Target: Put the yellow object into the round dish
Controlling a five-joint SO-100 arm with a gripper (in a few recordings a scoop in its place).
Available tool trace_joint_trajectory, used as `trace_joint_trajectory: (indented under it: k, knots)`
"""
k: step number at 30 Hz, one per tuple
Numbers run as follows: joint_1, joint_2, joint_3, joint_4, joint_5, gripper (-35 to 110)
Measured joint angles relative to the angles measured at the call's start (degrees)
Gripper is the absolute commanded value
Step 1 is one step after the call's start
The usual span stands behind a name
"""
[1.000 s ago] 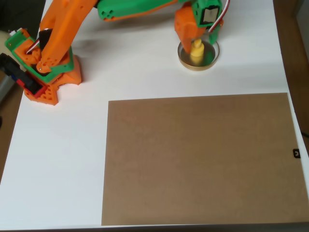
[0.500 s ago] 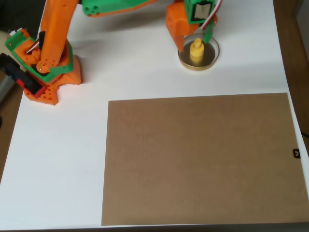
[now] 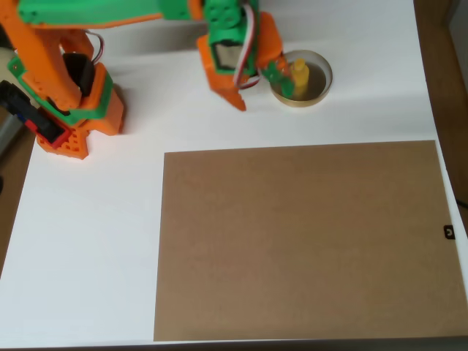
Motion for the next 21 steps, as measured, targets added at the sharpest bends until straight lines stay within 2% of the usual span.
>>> trace_joint_trajectory:
  k: [11, 21]
  knots:
    - [20.3, 12.57, 6.77, -3.52, -1.41, 21]
    - [38.32, 15.64, 13.62, -12.48, -0.88, 21]
